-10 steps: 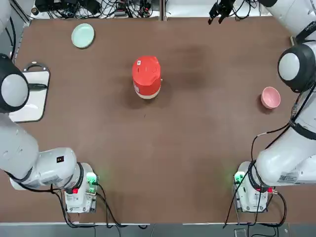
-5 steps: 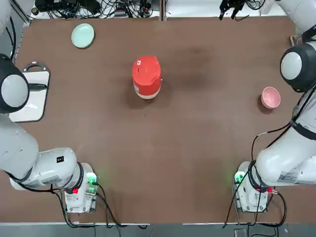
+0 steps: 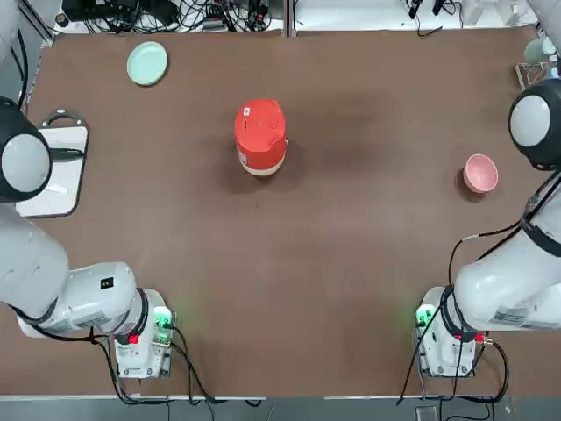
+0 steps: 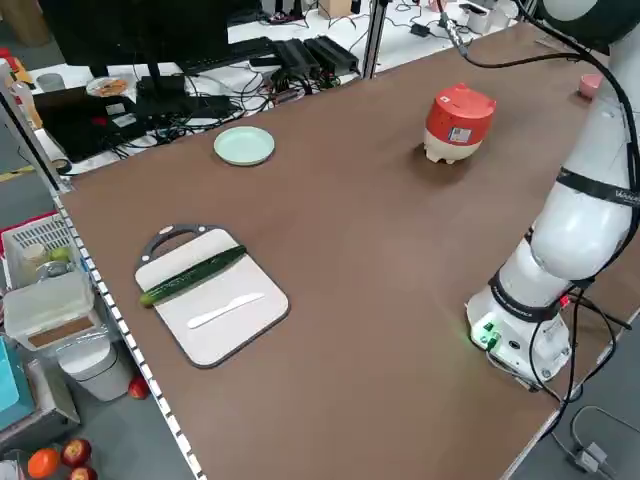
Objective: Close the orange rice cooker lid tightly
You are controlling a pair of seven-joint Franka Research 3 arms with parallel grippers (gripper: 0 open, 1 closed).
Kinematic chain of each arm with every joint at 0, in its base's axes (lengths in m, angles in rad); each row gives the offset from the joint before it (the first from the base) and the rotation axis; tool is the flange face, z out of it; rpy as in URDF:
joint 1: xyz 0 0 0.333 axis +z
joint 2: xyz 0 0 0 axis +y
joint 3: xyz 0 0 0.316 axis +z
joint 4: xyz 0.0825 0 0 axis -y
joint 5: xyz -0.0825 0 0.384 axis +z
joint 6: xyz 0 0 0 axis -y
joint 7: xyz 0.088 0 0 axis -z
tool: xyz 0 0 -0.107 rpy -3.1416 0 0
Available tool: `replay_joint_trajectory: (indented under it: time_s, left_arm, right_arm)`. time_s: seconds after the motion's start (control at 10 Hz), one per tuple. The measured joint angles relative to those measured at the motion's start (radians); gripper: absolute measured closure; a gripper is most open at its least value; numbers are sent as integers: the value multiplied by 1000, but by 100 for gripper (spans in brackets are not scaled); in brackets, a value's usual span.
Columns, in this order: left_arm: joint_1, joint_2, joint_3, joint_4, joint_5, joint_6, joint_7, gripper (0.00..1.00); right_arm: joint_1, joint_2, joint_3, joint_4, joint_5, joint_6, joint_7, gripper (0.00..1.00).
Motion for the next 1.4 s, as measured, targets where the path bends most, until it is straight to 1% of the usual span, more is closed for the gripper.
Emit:
replay_joint_trajectory:
  time_s: [0.2, 0.3, 0.4, 0.5, 0.6, 0.7, 0.8, 0.9, 1.1, 1.2, 1.4]
  left_arm:
    - [2, 0, 0, 0, 0, 0, 0, 0]
    - [2, -1, 0, 1, 0, 0, 0, 0]
    - [2, -2, 2, 1, 0, 0, 0, 0]
    - [4, -3, 6, 1, 0, 0, 0, 0]
    - [7, -3, 9, 1, 0, -1, 0, 0]
    - [5, -2, 14, 1, 0, -1, 0, 0]
    - [-6, -3, 29, 1, 0, -1, 0, 0]
    - [-36, -3, 67, 1, -1, -1, 1, 0]
    - [-137, -3, 172, 1, -7, -3, 1, 0]
    - [-161, -4, 191, 1, -17, -7, 1, 0]
    - [-154, -6, 201, 1, -53, -29, 6, 0]
  right_arm:
    - [0, -19, -2, 0, -4, -46, 0, 0]
    - [5, -30, -14, 0, -6, -65, 0, 0]
    - [16, -50, -42, -5, -6, -79, -1, 0]
    - [33, -81, -77, -32, -6, -81, -1, 0]
    - [64, -124, -130, -88, -7, -56, -2, 0]
    - [108, -171, -197, -157, -7, -22, -2, 0]
    - [135, -207, -243, -214, -7, -6, -2, 0]
    - [137, -234, -262, -248, -8, 2, -2, 0]
    - [135, -257, -295, -289, -8, 33, -4, 0]
    - [137, -260, -309, -313, -11, 61, -4, 0]
    - [143, -277, -324, -347, -33, 74, -7, 0]
